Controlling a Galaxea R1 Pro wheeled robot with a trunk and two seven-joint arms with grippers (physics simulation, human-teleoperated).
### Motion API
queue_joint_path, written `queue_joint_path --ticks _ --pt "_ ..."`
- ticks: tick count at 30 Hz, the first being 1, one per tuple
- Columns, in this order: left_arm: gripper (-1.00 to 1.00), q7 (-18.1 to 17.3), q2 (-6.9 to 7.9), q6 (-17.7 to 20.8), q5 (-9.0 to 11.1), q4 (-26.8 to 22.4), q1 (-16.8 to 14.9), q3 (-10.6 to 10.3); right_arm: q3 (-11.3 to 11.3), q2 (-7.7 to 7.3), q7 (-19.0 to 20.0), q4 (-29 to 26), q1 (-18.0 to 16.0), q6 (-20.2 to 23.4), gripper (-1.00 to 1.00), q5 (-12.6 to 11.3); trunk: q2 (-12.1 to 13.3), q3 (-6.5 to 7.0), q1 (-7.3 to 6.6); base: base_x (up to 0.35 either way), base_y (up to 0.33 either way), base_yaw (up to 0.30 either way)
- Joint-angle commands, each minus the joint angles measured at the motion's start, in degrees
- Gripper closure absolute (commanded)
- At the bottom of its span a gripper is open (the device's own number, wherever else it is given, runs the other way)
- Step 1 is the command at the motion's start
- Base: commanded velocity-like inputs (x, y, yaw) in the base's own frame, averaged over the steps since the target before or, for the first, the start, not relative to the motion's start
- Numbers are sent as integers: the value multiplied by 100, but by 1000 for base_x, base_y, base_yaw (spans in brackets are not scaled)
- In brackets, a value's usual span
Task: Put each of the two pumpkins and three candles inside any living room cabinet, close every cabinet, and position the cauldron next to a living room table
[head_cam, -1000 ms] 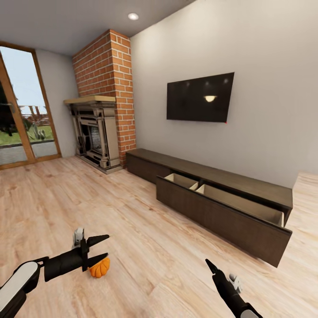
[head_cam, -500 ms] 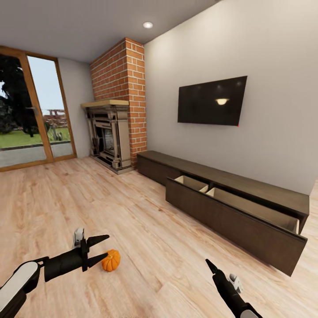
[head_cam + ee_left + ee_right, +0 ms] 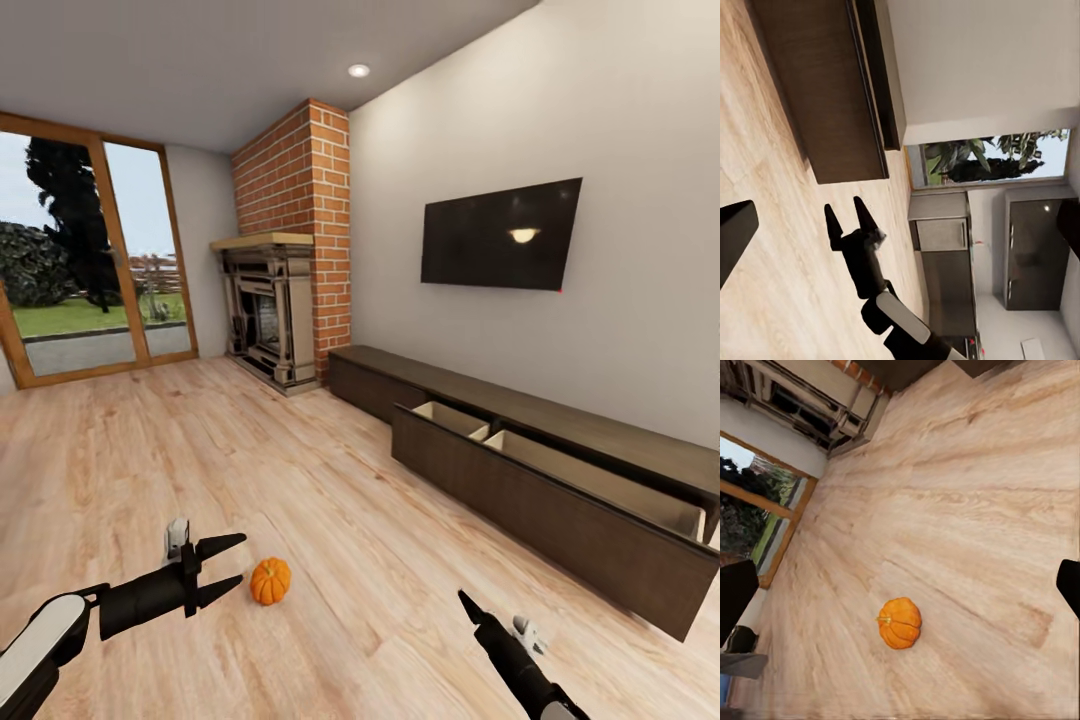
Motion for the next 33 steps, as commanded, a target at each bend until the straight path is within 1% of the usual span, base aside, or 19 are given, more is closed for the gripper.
queue_joint_path --ticks 1,3,4,5,6,7,9,10,11,13,15,18,22,23,27,30,33 --pt "-100 -56 5 1 -42 6 -5 -9 47 38 -80 7 -5 -144 -100 288 -3 -6 -2 -83 -12 11" --pt "-100 -56 5 1 -42 7 -5 -8 47 90 -414 7 -3 -206 -100 613 -3 -5 -2 -81 -90 6" --pt "-100 -56 5 1 -42 7 -5 -8 44 111 -651 -19 -2 -228 -100 725 -3 -5 -2 -82 -155 3" --pt "-100 -56 5 1 -42 7 -5 -9 43 119 -769 -31 -3 -238 -100 765 -3 -5 -2 -82 -169 2" --pt "-100 -56 5 -1 -42 7 -5 -9 41 131 -1010 -49 -4 -251 -100 822 -3 -5 -2 -83 -189 1" --pt "-100 -56 5 -1 -42 7 -5 -9 47 140 -1342 -67 -5 -251 -100 882 -3 -5 -2 -84 -218 1" --pt "-100 -56 5 -3 -42 12 -5 -9 106 139 -1736 -78 -2 -220 -100 1000 -3 -5 -2 -85 -238 0" --pt "-100 -56 5 -5 -42 20 -5 -9 204 139 -1926 -76 -3 -169 -100 1127 -3 -5 -2 -85 -249 0" --pt "-100 -56 5 -6 -42 25 -5 -9 347 137 -2112 -77 -4 -76 -100 1297 -3 -5 -2 -85 -253 0" --pt "-100 -56 5 -7 -42 30 -5 -5 676 141 -2441 -82 -5 231 -100 1666 -3 -5 -2 -85 -256 0" --pt "-100 -56 5 -8 -42 33 -5 -4 925 145 -2742 -89 -5 543 -100 1947 -3 -5 -2 -86 -258 0" --pt "-100 -56 5 -8 -46 39 -5 -2 1024 144 -2852 -130 -5 630 -100 2045 -3 -5 -2 -86 -259 0" --pt "-100 -56 5 -21 -50 144 -5 -1 1075 144 -2919 -218 -5 669 -100 2095 -3 -5 -2 -86 -259 0" --pt "-100 -56 5 -23 -50 243 -5 42 1084 143 -2923 -226 -5 680 -100 2103 -3 -5 -2 -86 -259 0" --pt "-100 -56 -2 -15 -51 354 -5 206 1098 148 -2924 -234 -4 675 -100 2106 -3 -5 -2 -86 -260 0" --pt "-100 -56 -4 -9 -44 372 -5 244 1094 159 -2936 -260 -5 680 -100 2099 -3 -5 -2 -86 -260 0" --pt "-100 -56 -4 -8 -49 376 -5 254 1100 185 -2954 -496 -3 735 -100 2118 -3 -5 -2 -87 -260 0"
